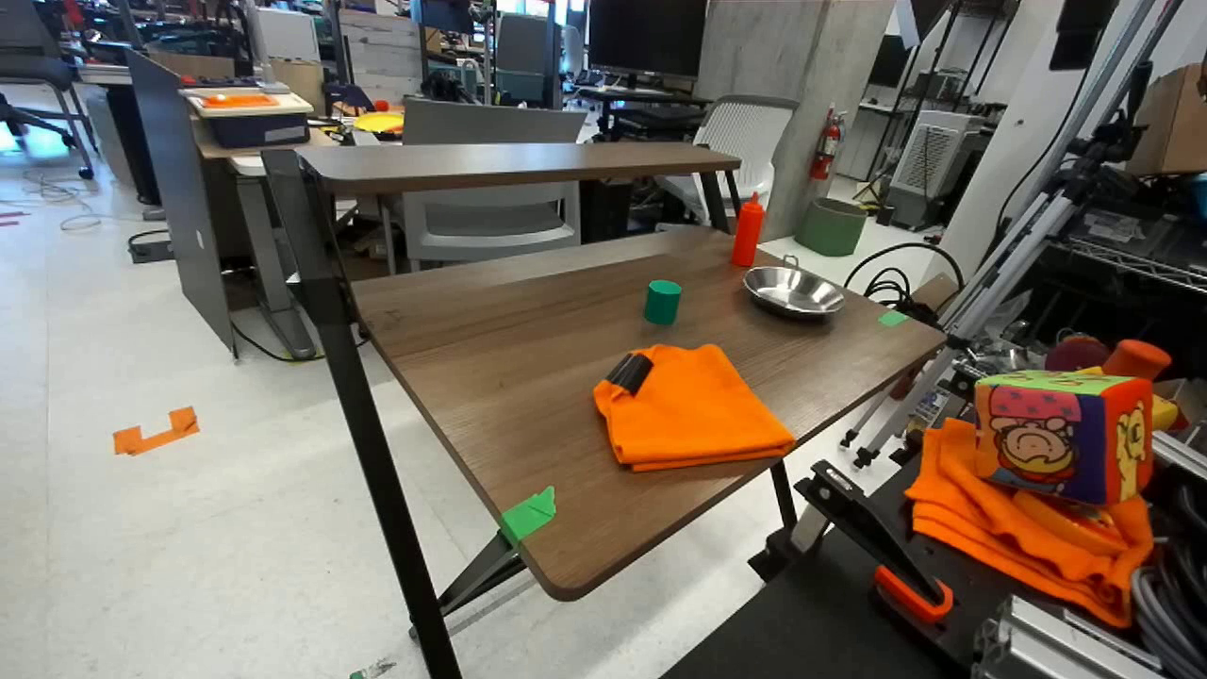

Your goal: Put the ketchup bottle on the pan

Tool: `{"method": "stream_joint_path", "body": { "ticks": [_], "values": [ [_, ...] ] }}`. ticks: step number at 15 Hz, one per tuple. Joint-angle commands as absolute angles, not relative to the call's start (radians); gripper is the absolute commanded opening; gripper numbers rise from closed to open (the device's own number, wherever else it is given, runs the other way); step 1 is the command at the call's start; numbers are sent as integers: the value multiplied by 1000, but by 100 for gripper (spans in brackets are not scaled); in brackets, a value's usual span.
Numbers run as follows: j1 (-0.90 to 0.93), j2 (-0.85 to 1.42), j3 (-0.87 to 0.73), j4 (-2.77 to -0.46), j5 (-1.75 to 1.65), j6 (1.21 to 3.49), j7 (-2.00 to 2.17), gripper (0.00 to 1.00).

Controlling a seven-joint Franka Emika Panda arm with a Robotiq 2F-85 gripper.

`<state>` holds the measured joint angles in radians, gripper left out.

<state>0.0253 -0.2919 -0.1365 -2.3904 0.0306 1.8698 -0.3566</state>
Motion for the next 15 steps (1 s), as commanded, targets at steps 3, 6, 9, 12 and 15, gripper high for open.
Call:
{"method": "stream_joint_path", "body": {
  "ticks": [3,6,9,12,15],
  "values": [
    [5,-179,-144,-2263,68,1896,-382,100],
    [-34,-39,-178,-2092,146,1900,-371,100],
    [-89,105,-192,-1938,239,1942,-370,100],
    [-154,273,-181,-1787,297,2014,-362,100],
    [-204,417,-155,-1655,292,2077,-350,100]
  ]
}}
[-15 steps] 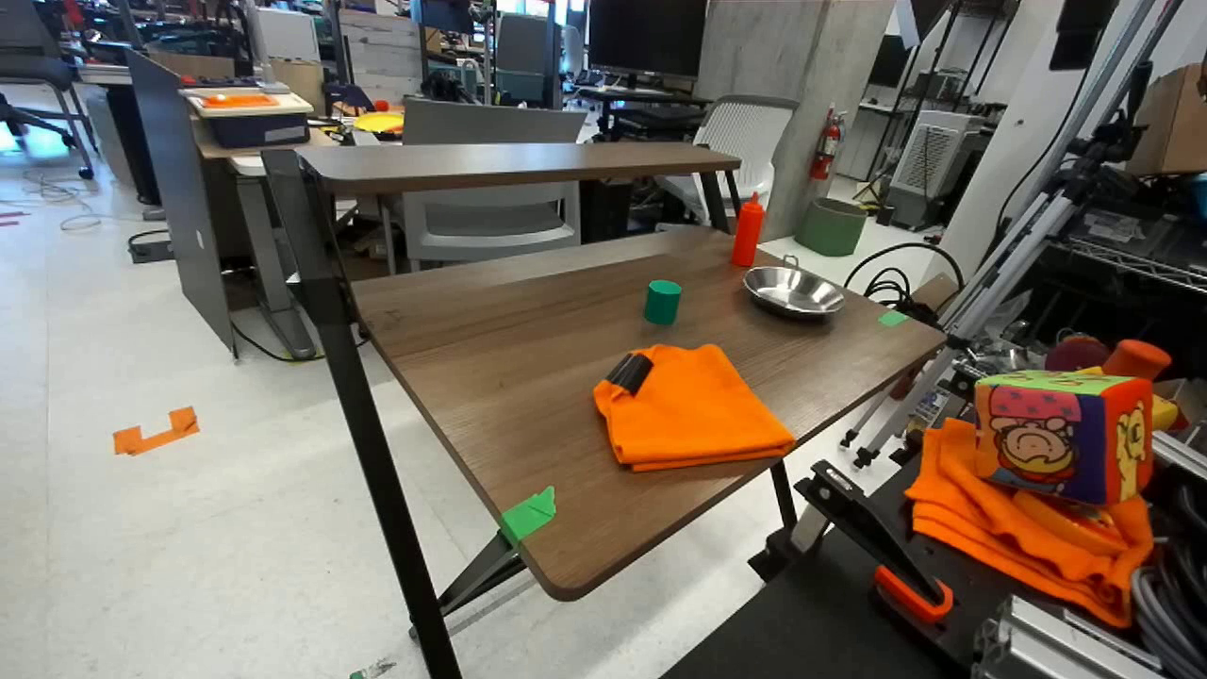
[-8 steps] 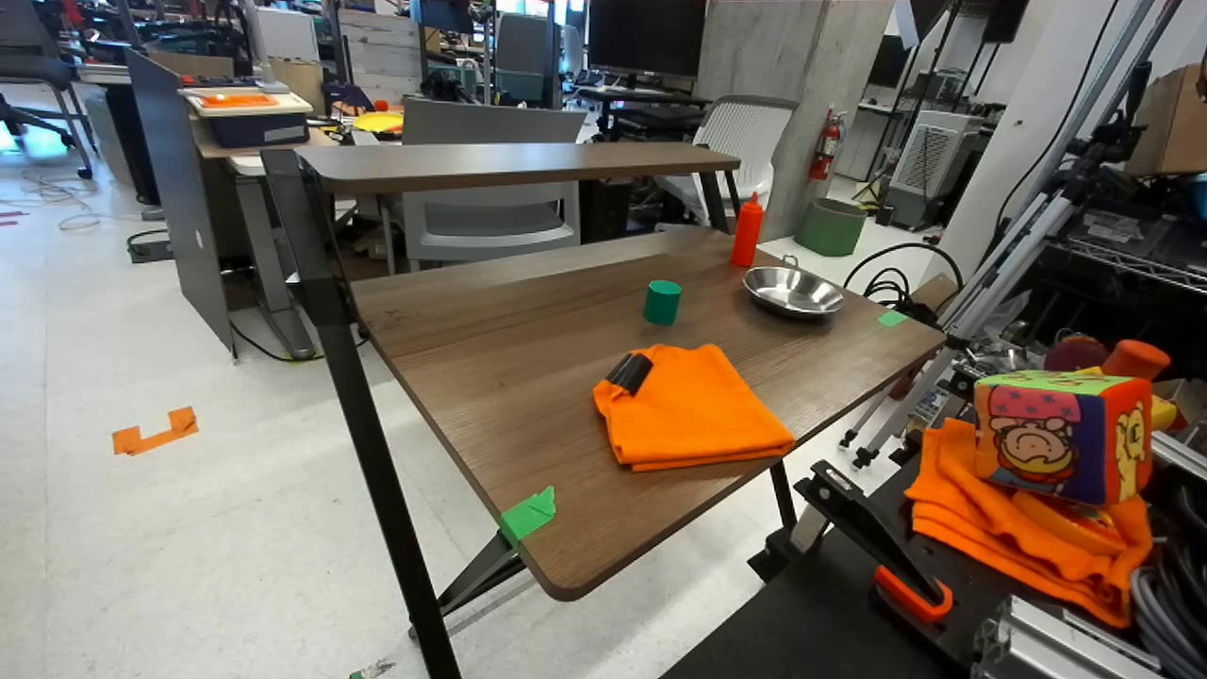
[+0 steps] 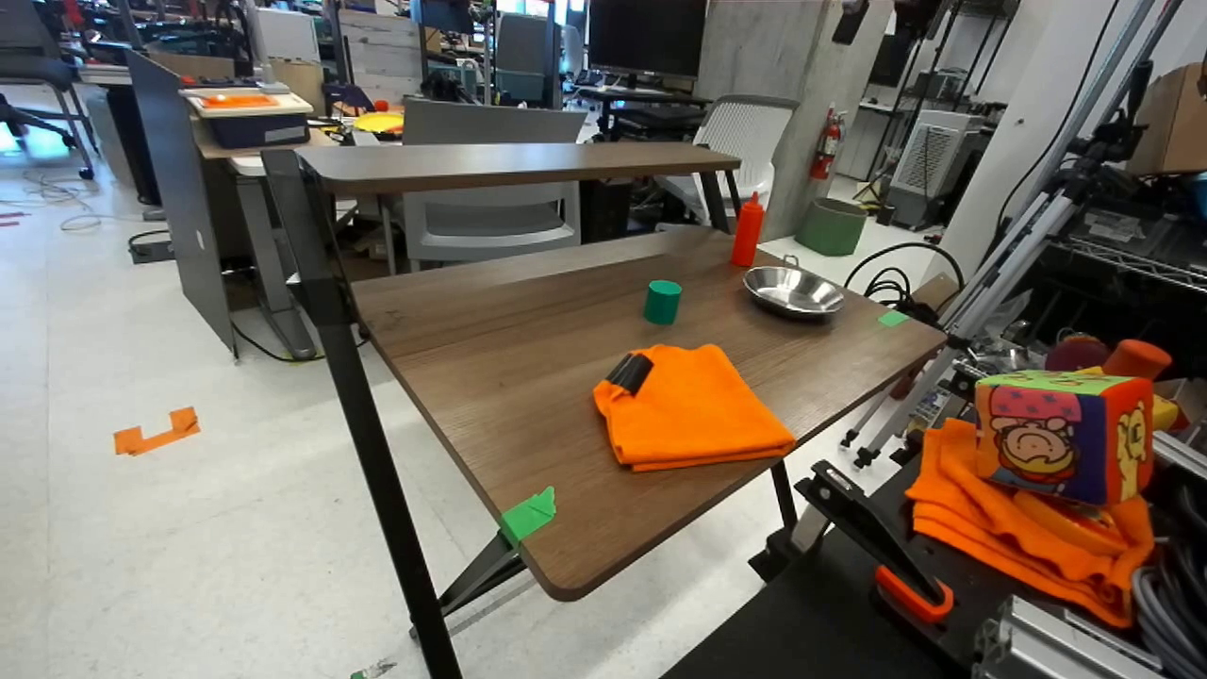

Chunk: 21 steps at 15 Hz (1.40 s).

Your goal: Put the ketchup bottle on the pan

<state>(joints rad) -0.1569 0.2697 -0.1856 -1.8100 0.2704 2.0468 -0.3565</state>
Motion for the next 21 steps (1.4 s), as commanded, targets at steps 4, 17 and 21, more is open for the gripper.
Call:
{"method": "stream_joint_path", "body": {
  "ticks": [4,17,21],
  "values": [
    [-239,562,-123,-1519,251,2088,-320,100],
    [-225,863,-115,-1229,85,2064,-159,100],
    [-221,917,-103,-1182,70,2056,-147,100]
  ]
}}
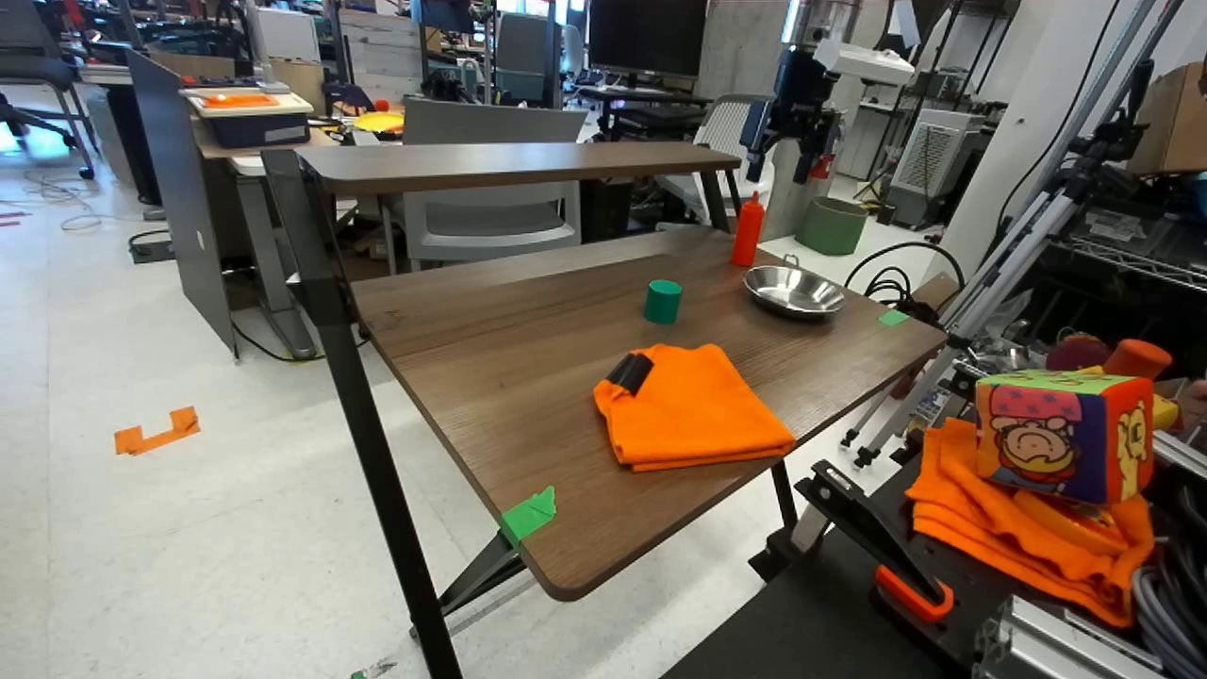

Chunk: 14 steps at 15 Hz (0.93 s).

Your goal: Put the ketchup bottle on the pan

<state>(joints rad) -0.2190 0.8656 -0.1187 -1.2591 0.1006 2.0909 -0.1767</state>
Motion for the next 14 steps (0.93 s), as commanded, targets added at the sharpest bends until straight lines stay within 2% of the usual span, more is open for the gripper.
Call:
{"method": "stream_joint_path", "body": {
  "ticks": [1,7,8,9,14],
  "values": [
    [-217,929,-102,-1172,68,2055,-142,100],
    [-196,988,-110,-1123,38,2050,-110,100],
    [-194,998,-110,-1114,33,2049,-104,75],
    [-192,1005,-110,-1106,29,2043,-101,74],
    [-187,1032,-110,-1070,22,2023,-91,34]
  ]
}}
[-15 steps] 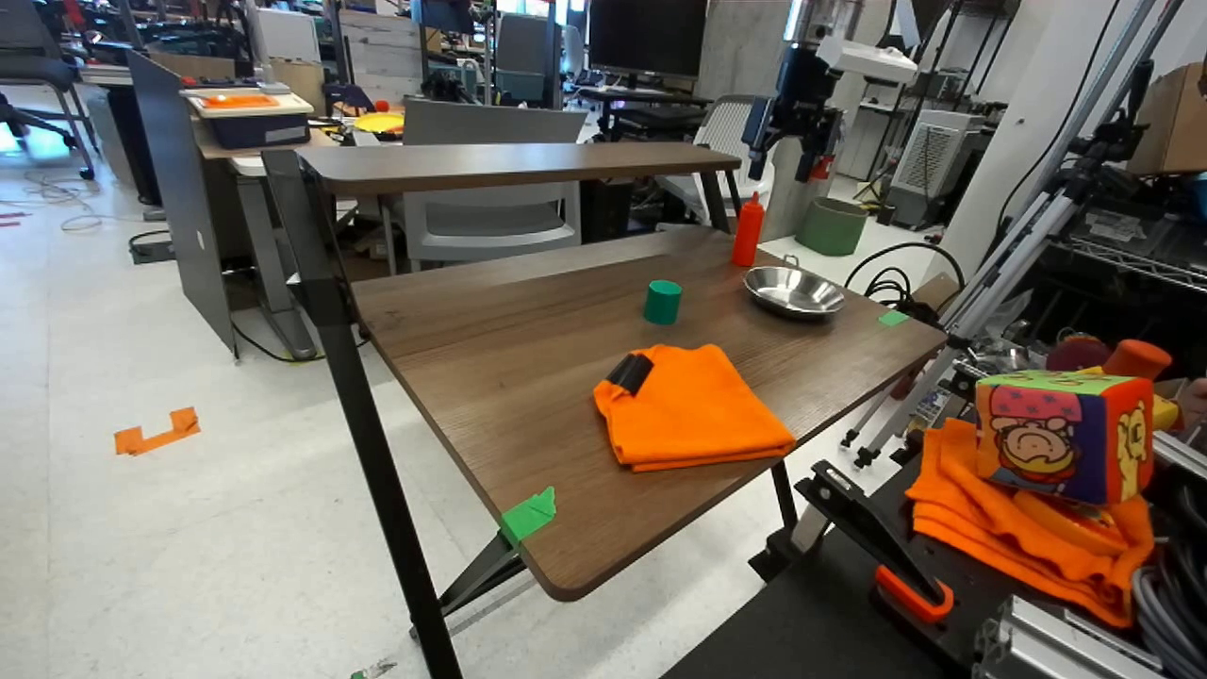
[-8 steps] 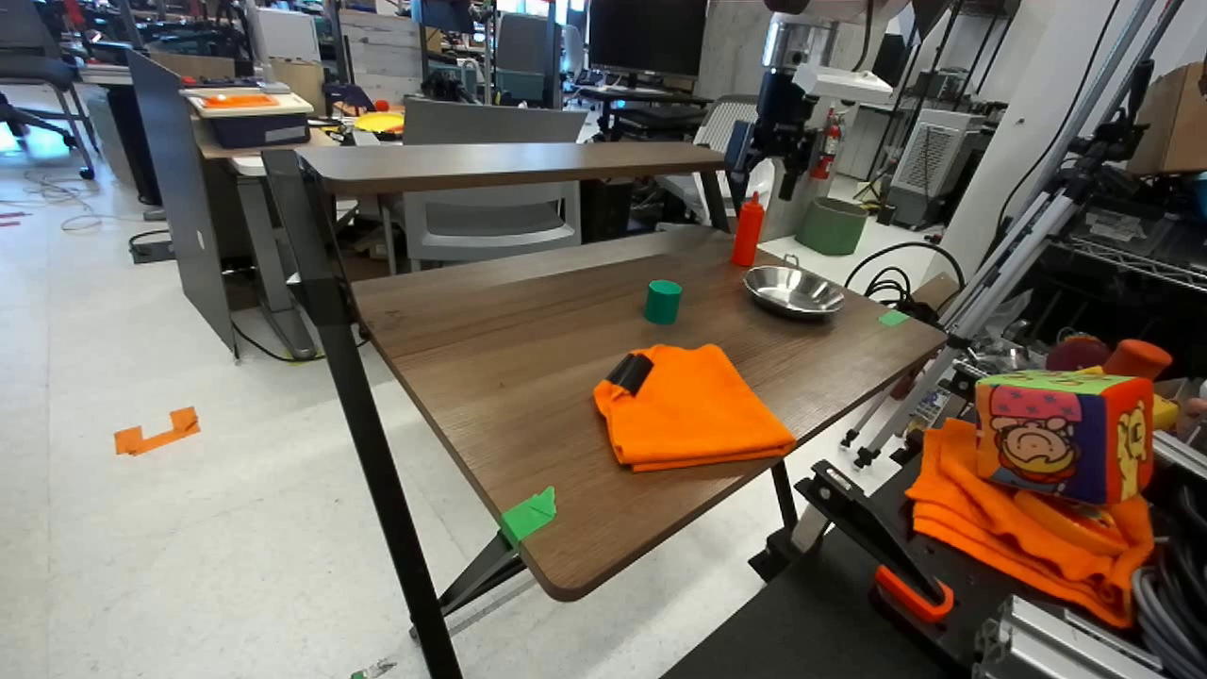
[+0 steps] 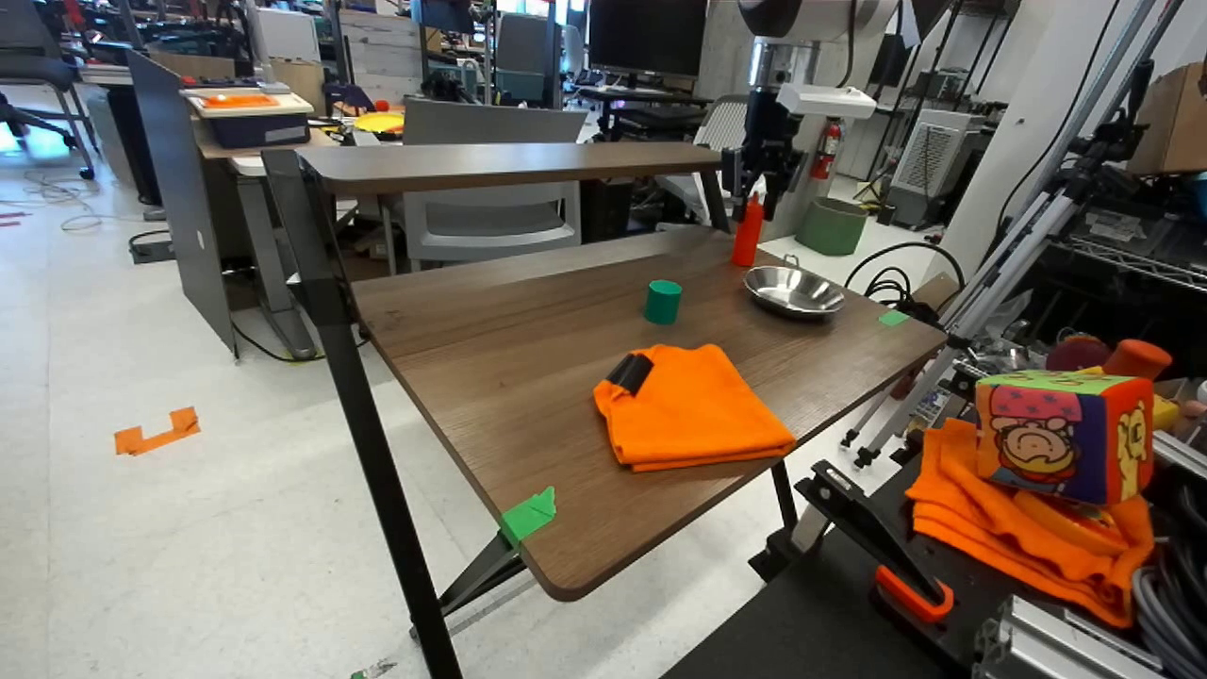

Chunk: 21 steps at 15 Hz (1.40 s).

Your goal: Put the ketchup bottle on the pan

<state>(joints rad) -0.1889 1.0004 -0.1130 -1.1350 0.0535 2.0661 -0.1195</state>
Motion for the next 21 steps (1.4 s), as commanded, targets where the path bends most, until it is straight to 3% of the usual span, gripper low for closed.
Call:
{"method": "stream_joint_path", "body": {
  "ticks": [1,3,16,21],
  "values": [
    [-187,1030,-108,-1069,21,2023,-92,27],
    [-185,1008,-110,-1084,17,2032,-90,13],
    [-195,506,-26,-1663,46,2185,-317,13],
    [-185,390,-38,-1928,50,2371,-281,13]
  ]
}}
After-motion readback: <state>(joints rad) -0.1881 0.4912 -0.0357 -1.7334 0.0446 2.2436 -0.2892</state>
